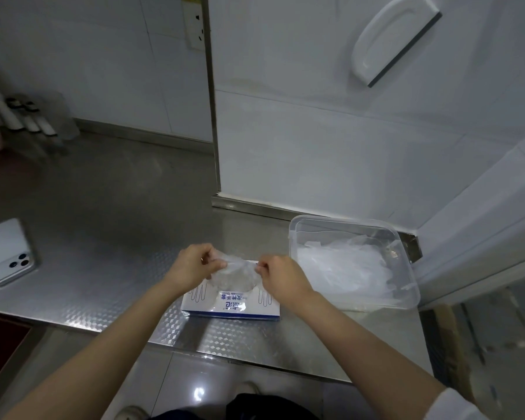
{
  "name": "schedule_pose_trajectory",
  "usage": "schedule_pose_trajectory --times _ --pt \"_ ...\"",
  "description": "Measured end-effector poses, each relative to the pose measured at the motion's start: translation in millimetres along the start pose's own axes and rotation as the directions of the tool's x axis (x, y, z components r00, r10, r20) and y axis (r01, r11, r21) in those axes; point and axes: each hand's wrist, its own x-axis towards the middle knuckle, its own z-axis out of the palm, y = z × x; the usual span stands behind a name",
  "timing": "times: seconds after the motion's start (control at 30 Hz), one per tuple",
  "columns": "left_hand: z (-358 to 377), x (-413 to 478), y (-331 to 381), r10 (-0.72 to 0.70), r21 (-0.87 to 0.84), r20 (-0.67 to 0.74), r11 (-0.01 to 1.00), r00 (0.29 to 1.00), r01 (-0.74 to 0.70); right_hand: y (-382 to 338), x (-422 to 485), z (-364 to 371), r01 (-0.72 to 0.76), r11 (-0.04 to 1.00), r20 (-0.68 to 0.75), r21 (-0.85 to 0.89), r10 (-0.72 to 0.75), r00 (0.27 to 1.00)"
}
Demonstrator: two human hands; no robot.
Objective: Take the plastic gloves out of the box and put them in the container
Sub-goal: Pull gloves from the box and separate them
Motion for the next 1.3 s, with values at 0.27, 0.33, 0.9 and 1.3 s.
schedule_pose_trajectory --times 0.27,0.33,0.9,1.3 --pt "3.1 1.7 1.6 0.007 -0.076 0.001 0.997 1.000 -0.007 -17.8 -4.7 0.8 0.171 0.982 0.026 0.075 -0.173 0.985" --pt "8.5 1.8 6.2 0.024 -0.173 0.017 0.985 1.000 -0.020 -26.7 -1.0 5.1 0.160 0.986 0.026 0.041 -0.161 0.987" --pt "1.2 1.4 6.4 0.046 -0.188 -0.138 0.980 0.989 -0.071 -11.6 -3.8 -2.7 -0.037 0.989 0.110 -0.140 0.053 0.993" --pt "23.6 -2.7 12.6 0.185 -0.127 -0.230 0.968 0.956 -0.218 -30.8 18.0 -17.1 0.065 0.980 0.094 0.186 -0.083 0.992"
